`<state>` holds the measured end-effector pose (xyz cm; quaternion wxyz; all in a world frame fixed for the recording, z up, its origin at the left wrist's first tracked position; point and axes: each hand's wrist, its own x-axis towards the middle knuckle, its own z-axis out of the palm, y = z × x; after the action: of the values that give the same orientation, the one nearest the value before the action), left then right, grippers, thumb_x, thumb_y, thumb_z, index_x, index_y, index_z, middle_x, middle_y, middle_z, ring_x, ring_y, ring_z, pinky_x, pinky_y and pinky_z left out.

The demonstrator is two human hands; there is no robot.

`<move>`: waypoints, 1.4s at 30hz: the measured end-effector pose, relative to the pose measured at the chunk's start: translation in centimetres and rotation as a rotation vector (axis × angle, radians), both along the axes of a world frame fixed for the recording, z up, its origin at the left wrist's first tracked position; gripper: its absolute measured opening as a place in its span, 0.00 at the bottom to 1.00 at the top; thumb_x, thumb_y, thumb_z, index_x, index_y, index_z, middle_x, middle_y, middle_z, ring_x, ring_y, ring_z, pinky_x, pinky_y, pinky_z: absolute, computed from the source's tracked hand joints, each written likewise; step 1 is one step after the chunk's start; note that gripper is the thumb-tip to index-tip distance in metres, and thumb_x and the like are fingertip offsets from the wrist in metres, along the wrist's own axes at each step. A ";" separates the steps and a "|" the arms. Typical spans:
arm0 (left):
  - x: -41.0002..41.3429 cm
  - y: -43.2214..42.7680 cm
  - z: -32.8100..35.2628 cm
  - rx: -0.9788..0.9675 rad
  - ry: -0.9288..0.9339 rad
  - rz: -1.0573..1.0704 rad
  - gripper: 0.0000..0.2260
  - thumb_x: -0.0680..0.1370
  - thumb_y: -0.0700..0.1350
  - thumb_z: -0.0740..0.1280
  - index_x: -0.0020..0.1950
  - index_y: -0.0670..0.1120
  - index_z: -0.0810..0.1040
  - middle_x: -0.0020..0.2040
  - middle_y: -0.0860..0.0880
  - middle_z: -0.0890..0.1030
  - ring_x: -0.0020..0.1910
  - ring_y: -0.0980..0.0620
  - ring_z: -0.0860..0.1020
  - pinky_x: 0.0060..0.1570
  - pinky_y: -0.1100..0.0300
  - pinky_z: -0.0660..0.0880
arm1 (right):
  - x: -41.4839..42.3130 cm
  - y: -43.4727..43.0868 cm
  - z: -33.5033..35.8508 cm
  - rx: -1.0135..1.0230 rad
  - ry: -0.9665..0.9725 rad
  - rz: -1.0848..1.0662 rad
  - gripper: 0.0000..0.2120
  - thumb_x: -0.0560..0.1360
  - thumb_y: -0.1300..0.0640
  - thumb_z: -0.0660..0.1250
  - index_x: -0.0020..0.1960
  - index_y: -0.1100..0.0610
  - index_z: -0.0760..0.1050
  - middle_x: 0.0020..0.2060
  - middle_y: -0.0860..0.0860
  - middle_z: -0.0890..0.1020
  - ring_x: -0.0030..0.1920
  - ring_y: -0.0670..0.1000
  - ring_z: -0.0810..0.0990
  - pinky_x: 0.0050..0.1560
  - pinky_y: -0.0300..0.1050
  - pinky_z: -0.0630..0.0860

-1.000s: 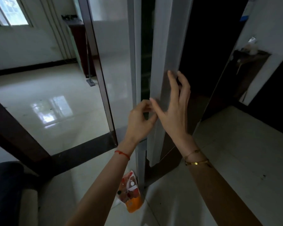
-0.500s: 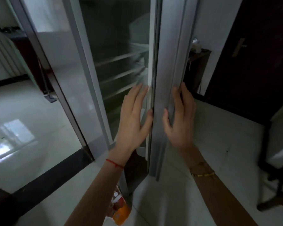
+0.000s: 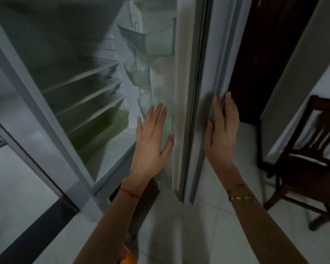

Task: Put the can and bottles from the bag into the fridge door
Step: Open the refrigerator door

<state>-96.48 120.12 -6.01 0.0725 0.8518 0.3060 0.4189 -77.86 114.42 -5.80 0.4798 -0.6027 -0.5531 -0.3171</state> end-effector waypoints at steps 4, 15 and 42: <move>2.5 0.7 -0.6 0.032 0.063 -0.036 0.28 0.82 0.50 0.58 0.80 0.43 0.55 0.81 0.47 0.55 0.80 0.51 0.48 0.77 0.40 0.45 | 2.6 -0.5 0.6 -0.030 0.057 -0.058 0.23 0.79 0.68 0.58 0.74 0.63 0.62 0.75 0.63 0.57 0.76 0.61 0.57 0.75 0.57 0.58; 9.4 2.1 -2.3 0.077 0.208 -0.107 0.30 0.81 0.53 0.55 0.79 0.40 0.54 0.80 0.45 0.56 0.80 0.46 0.52 0.76 0.37 0.46 | 6.6 -0.4 1.7 -0.155 0.291 -0.073 0.32 0.79 0.48 0.62 0.78 0.55 0.52 0.79 0.54 0.46 0.78 0.53 0.46 0.78 0.54 0.50; 26.4 4.4 -2.1 0.162 0.188 -0.053 0.33 0.76 0.44 0.62 0.78 0.38 0.56 0.78 0.42 0.63 0.76 0.45 0.64 0.76 0.38 0.49 | 25.1 6.7 1.9 -0.065 0.419 0.228 0.29 0.81 0.54 0.59 0.78 0.48 0.49 0.78 0.56 0.51 0.78 0.48 0.54 0.77 0.53 0.57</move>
<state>-70.07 124.51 -8.11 -0.0144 0.8983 0.2540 0.3582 -52.75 121.12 -3.86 0.5973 -0.6041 -0.5157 -0.1109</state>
